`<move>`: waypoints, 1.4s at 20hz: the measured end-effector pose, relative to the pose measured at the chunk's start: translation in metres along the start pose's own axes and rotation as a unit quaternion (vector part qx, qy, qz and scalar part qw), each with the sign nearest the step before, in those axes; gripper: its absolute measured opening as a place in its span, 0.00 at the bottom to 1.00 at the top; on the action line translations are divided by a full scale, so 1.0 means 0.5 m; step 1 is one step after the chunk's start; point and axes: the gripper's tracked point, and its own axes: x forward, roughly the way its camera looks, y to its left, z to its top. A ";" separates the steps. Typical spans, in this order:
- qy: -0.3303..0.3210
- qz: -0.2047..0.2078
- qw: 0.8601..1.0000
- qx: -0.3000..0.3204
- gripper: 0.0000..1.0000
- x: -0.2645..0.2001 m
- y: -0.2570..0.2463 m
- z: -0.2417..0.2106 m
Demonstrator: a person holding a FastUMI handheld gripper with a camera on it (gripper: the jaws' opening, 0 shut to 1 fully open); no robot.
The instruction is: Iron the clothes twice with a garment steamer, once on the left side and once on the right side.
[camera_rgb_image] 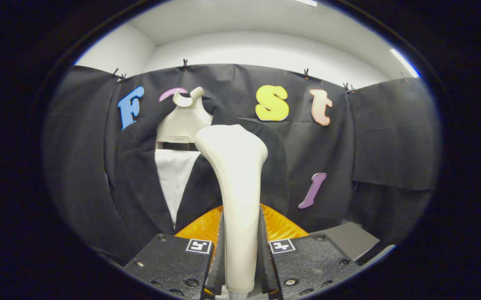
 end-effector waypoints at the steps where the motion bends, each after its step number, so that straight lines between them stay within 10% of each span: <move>1: 0.004 -0.003 1.000 -0.001 0.37 0.002 -0.005 -0.011; 28: 0.108 -0.007 0.994 0.000 0.37 0.001 -0.023 -0.342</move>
